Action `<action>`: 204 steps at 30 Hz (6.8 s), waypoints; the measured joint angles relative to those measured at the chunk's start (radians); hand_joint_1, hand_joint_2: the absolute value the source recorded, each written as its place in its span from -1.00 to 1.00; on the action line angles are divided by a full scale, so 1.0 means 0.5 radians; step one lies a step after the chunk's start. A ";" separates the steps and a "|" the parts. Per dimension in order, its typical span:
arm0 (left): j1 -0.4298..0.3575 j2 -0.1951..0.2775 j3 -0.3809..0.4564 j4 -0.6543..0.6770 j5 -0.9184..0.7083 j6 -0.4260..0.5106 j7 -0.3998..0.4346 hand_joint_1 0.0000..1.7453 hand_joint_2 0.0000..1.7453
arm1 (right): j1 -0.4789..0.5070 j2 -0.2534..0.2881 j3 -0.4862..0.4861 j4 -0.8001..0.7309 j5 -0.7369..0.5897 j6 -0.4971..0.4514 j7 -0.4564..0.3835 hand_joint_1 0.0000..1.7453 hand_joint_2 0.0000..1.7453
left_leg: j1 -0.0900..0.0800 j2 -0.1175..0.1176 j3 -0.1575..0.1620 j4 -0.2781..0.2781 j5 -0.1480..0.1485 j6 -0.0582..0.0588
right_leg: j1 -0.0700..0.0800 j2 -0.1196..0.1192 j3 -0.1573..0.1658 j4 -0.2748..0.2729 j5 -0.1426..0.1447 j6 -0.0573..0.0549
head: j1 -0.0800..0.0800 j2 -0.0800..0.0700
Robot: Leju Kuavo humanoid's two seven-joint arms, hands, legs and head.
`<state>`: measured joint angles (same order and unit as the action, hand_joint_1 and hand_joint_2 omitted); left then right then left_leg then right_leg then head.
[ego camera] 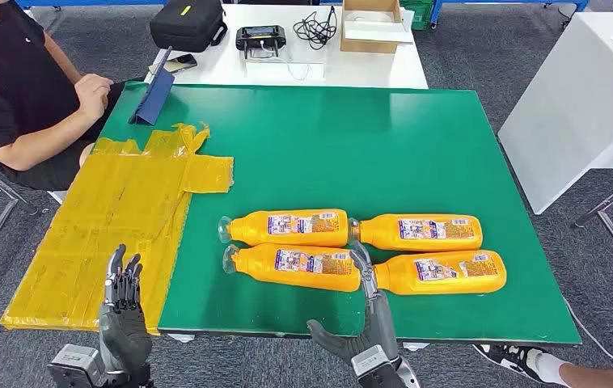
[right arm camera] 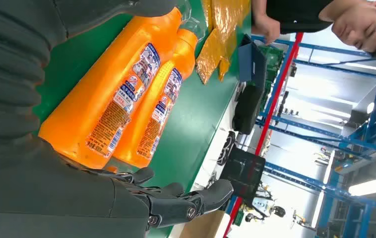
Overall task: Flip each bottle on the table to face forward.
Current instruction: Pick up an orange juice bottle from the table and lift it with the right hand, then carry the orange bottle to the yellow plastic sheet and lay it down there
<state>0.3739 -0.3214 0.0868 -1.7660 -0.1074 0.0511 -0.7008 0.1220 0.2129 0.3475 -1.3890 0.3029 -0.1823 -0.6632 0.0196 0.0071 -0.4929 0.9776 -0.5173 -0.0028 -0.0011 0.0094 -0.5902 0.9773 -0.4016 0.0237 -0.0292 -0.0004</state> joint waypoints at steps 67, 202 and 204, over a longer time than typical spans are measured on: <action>0.013 -0.005 0.020 0.019 -0.035 -0.065 0.000 -1.00 -1.00 | -1.283 -0.187 0.989 1.115 1.030 0.258 1.115 -1.00 1.00 | 0.000 0.000 0.007 0.000 0.001 0.000 | 0.000 0.000 0.004 0.001 0.001 0.001 | 0.001 0.000; -0.206 0.064 -0.224 0.187 0.341 -0.218 -0.010 1.00 1.00 | -1.402 0.248 1.429 1.256 -0.066 0.637 0.650 1.00 1.00 | -0.003 0.003 0.026 0.000 -0.010 0.011 | 0.000 0.003 0.023 -0.003 -0.006 0.007 | 0.001 0.000; -0.210 0.064 -0.221 0.186 0.341 -0.219 -0.010 1.00 1.00 | -1.407 0.248 1.431 1.257 -0.072 0.637 0.650 1.00 1.00 | -0.003 0.003 0.026 0.000 -0.010 0.011 | 0.000 0.003 0.023 -0.003 -0.006 0.007 | 0.001 0.000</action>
<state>0.2690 -0.2895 -0.0236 -1.6732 0.0629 -0.0587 -0.7058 -0.5813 0.3368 1.0632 -0.7605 0.2669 0.1361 -0.3380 0.0181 0.0086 -0.4800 0.9775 -0.5221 0.0028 -0.0012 0.0109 -0.5784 0.9757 -0.4044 0.0271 -0.0288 -0.0004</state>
